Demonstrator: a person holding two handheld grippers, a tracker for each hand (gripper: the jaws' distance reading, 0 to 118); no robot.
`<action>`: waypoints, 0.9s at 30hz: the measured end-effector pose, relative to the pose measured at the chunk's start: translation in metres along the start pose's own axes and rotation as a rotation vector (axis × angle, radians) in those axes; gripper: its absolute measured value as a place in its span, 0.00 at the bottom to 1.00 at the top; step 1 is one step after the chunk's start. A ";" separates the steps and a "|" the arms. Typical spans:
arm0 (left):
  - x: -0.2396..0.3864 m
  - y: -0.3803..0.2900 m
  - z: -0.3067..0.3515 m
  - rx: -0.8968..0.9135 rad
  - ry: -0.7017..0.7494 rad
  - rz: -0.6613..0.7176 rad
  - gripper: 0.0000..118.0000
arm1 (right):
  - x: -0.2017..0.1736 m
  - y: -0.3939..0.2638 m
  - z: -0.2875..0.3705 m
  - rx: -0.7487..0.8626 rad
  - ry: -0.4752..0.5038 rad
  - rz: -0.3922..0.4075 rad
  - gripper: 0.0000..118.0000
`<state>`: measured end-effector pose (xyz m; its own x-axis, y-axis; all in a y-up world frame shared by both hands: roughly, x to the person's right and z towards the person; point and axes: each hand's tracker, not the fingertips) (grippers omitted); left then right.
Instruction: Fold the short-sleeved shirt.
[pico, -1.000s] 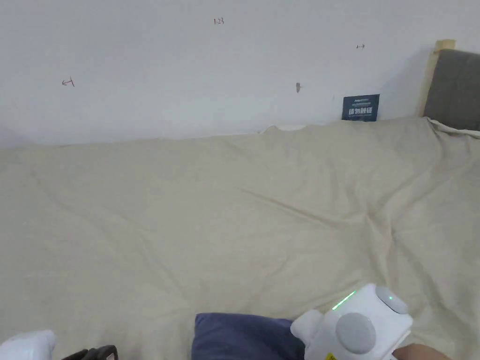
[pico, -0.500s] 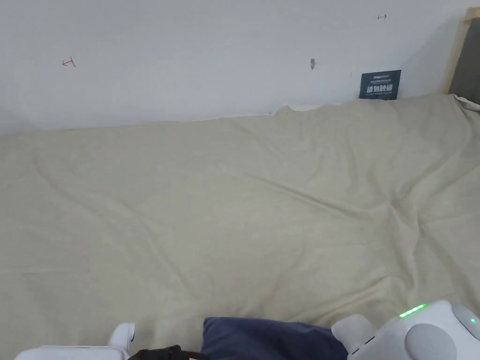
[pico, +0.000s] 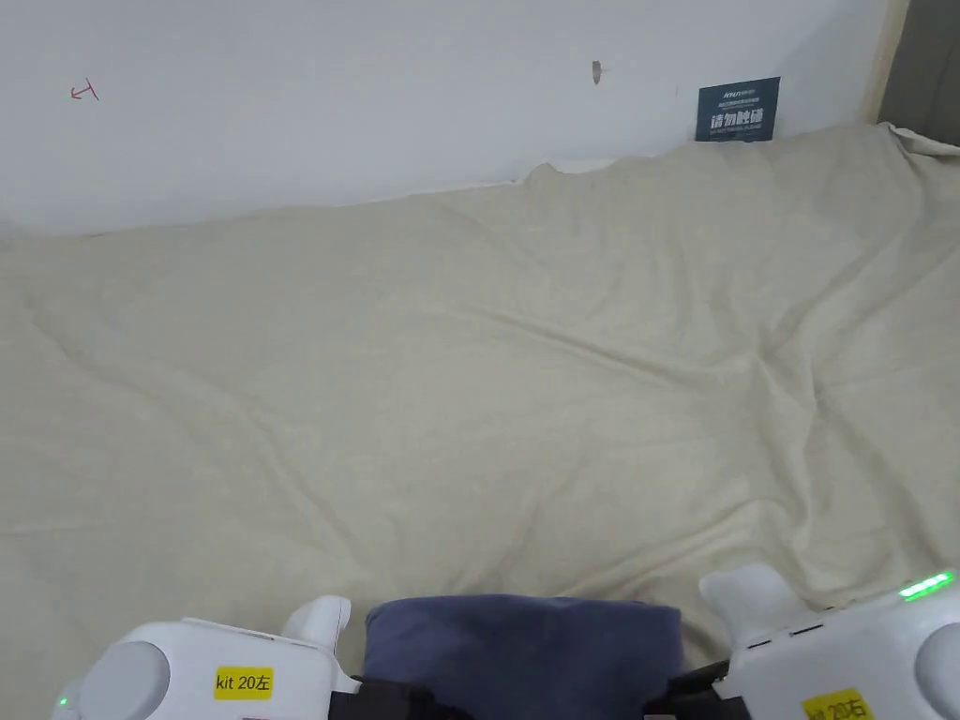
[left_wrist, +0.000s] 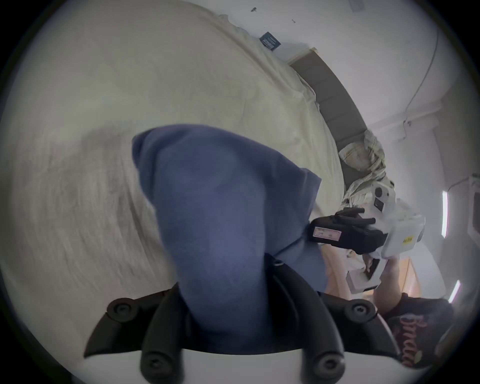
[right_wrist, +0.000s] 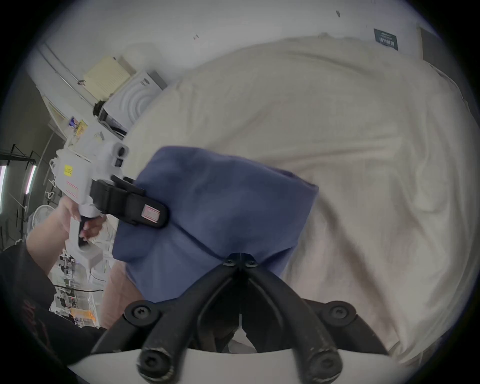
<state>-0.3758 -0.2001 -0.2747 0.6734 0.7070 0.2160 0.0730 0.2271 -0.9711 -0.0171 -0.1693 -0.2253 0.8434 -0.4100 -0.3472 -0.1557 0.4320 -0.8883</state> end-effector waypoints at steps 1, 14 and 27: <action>-0.003 0.000 0.001 0.010 0.011 0.017 0.21 | -0.002 0.000 0.004 0.017 0.011 -0.007 0.00; -0.001 -0.021 0.171 0.167 0.449 -0.156 0.17 | -0.051 0.019 -0.018 0.061 -0.013 0.010 0.00; -0.220 -0.022 0.346 -0.002 1.119 0.111 0.74 | -0.110 0.069 -0.033 0.016 -0.022 0.110 0.00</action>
<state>-0.7798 -0.1287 -0.2661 0.9574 -0.2763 -0.0834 -0.0280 0.1986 -0.9797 -0.1381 -0.1208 -0.2587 0.8329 -0.3420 -0.4351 -0.2395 0.4860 -0.8405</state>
